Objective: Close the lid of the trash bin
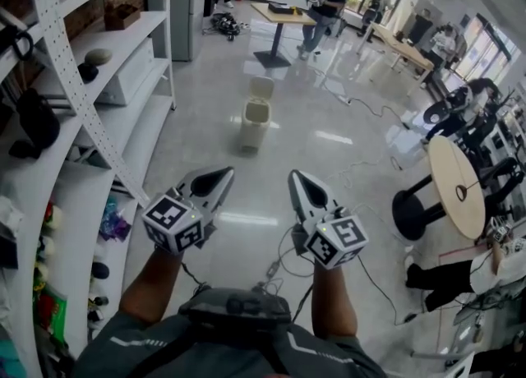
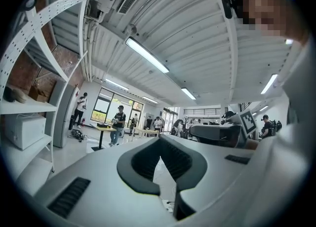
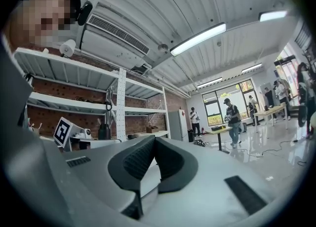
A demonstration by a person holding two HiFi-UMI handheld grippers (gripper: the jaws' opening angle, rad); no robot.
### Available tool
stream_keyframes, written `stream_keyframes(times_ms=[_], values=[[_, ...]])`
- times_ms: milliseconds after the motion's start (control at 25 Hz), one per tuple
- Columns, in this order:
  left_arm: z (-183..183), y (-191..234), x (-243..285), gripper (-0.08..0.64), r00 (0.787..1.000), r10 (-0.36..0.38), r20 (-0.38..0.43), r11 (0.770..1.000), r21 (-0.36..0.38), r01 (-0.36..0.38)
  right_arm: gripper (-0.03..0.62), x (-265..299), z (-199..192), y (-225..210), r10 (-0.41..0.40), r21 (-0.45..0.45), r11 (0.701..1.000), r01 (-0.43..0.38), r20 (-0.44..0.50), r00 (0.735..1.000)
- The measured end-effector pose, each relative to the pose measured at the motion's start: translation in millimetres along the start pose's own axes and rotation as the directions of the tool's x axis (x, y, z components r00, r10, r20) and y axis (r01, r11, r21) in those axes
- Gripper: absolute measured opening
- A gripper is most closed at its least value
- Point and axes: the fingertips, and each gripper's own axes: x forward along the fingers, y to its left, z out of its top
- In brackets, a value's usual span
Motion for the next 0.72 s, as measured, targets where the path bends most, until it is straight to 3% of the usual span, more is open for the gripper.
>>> stream_keyframes(times_ms=[360, 720], values=[[1.7, 28.4, -10.2, 0.000, 0.999, -0.035, -0.001, 0.999, -0.010, 0.035, 0.011, 25.8, -8.4, 17.1, -0.022, -0.021, 1.000, 0.022, -0.017, 1.000], [6.2, 61.9, 45.0, 0.000, 0.999, 0.011, -0.033, 1.000, 0.017, -0.011, 0.011, 73.0, -2.8, -35.3, 0.016, 0.006, 1.000, -0.016, 0.015, 1.000]])
